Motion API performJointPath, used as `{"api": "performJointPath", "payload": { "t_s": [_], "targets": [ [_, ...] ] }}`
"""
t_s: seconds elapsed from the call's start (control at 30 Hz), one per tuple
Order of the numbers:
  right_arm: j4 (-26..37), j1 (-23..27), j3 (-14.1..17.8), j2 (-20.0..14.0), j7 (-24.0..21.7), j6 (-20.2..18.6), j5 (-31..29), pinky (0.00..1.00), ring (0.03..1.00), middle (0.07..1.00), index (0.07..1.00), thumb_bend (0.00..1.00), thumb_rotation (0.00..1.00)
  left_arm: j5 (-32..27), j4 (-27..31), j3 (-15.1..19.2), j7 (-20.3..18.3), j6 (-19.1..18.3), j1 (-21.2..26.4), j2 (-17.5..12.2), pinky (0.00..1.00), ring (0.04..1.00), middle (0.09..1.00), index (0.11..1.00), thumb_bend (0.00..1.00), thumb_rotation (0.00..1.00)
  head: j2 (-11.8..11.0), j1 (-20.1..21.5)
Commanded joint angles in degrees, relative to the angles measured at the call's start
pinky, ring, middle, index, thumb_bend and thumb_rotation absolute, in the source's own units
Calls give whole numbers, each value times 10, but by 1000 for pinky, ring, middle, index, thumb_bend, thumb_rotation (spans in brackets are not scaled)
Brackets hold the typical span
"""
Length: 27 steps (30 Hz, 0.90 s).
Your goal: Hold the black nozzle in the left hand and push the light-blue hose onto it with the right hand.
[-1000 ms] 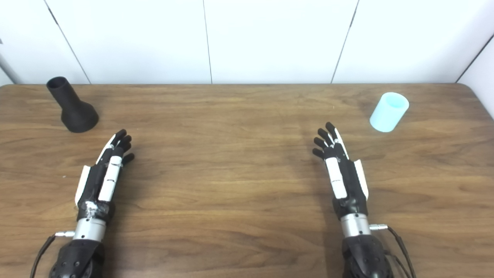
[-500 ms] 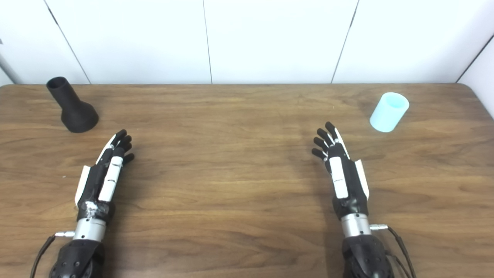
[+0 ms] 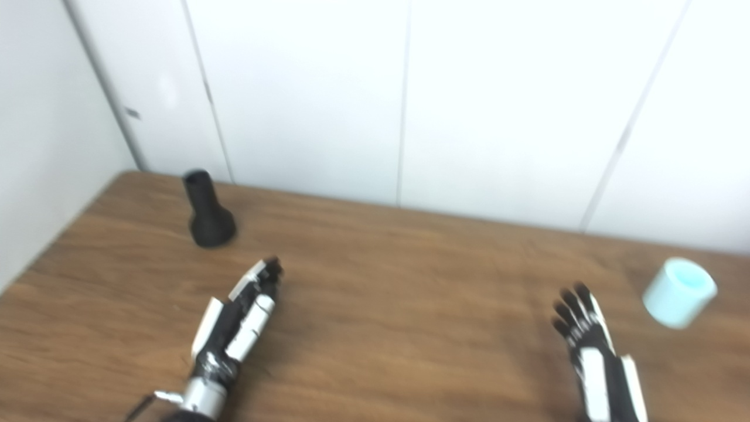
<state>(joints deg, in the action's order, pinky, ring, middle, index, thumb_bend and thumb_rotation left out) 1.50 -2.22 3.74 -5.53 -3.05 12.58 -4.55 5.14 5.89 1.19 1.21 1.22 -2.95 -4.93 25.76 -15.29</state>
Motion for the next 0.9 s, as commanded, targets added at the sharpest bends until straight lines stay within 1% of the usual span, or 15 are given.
{"api": "performJointPath", "payload": {
  "t_s": [0.0, 0.03, 0.07, 0.1, 0.17, 0.3, 0.37, 0.47, 0.53, 0.57, 0.63, 0.67, 0.73, 0.8, 0.87],
  "targets": [
    [-76, -33, -2, -1, -4, 17, 4, 873, 903, 926, 962, 541, 986, 22, -46, -14, 4, 9, -12, 3, 908, 911, 902, 912, 349, 721, -4, -1],
    [-76, -33, -2, -1, -3, 15, 5, 869, 902, 927, 965, 542, 993, 28, -48, -15, 6, 9, -11, 2, 899, 904, 897, 908, 331, 685, -4, -1],
    [-76, -33, -3, 0, -2, 13, 7, 867, 902, 927, 968, 543, 998, 35, -50, -16, 10, 7, -10, 2, 893, 899, 894, 906, 321, 660, -11, -5],
    [-75, -33, -3, 0, -2, 12, 10, 860, 898, 924, 968, 542, 999, 41, -51, -16, 14, 6, -10, 3, 889, 895, 890, 902, 311, 594, -15, -6],
    [-75, -33, -3, 2, -1, 12, 8, 853, 897, 925, 971, 558, 1000, 48, -54, -16, 18, 6, -10, 4, 886, 891, 885, 897, 318, 516, -19, -7],
    [-75, -34, -2, 6, -3, 13, 0, 847, 887, 916, 962, 560, 989, 44, -54, -14, 18, 2, -10, 8, 880, 888, 884, 900, 333, 426, -19, -3],
    [-74, -34, -3, 6, 0, 10, 6, 846, 885, 915, 961, 565, 994, 36, -56, -13, 16, 7, -10, 10, 877, 885, 882, 902, 333, 371, -21, -4],
    [-78, -32, -3, 5, -1, 13, 7, 844, 891, 920, 967, 544, 1000, 34, -64, -12, 19, 20, -9, 11, 841, 870, 874, 907, 342, 330, -25, -4],
    [-82, -31, -2, 7, -3, 12, -1, 833, 885, 914, 957, 562, 988, 34, -69, -9, 22, 24, -9, 13, 827, 861, 866, 910, 354, 311, -26, -4],
    [-84, -31, -1, 8, -4, 13, -3, 832, 884, 909, 952, 576, 976, 34, -68, -5, 26, 20, -9, 16, 822, 858, 864, 908, 369, 282, -27, -2],
    [-87, -30, -3, 8, 1, 15, 6, 829, 882, 908, 951, 589, 969, 31, -64, 6, 35, 11, -9, 21, 818, 859, 862, 897, 434, 164, -27, 2],
    [-89, -30, -4, 7, 5, 18, 14, 820, 877, 907, 951, 591, 982, 24, -63, 15, 38, 8, -8, 22, 813, 856, 859, 895, 485, 107, -27, 4],
    [-93, -29, -5, 7, 9, 25, 24, 813, 869, 904, 951, 594, 991, 7, -66, 33, 40, 10, -5, 21, 855, 870, 862, 896, 541, 37, -28, 6],
    [-97, -27, -5, 7, 12, 30, 30, 807, 866, 903, 952, 598, 997, 4, -65, 51, 45, 9, -1, 16, 901, 885, 867, 902, 564, 7, -29, 7],
    [-98, -27, -5, 10, 17, 31, 36, 795, 861, 899, 946, 580, 1000, 1, -61, 68, 51, 11, 5, 8, 931, 896, 873, 898, 579, 4, -28, 9]
  ]
}}
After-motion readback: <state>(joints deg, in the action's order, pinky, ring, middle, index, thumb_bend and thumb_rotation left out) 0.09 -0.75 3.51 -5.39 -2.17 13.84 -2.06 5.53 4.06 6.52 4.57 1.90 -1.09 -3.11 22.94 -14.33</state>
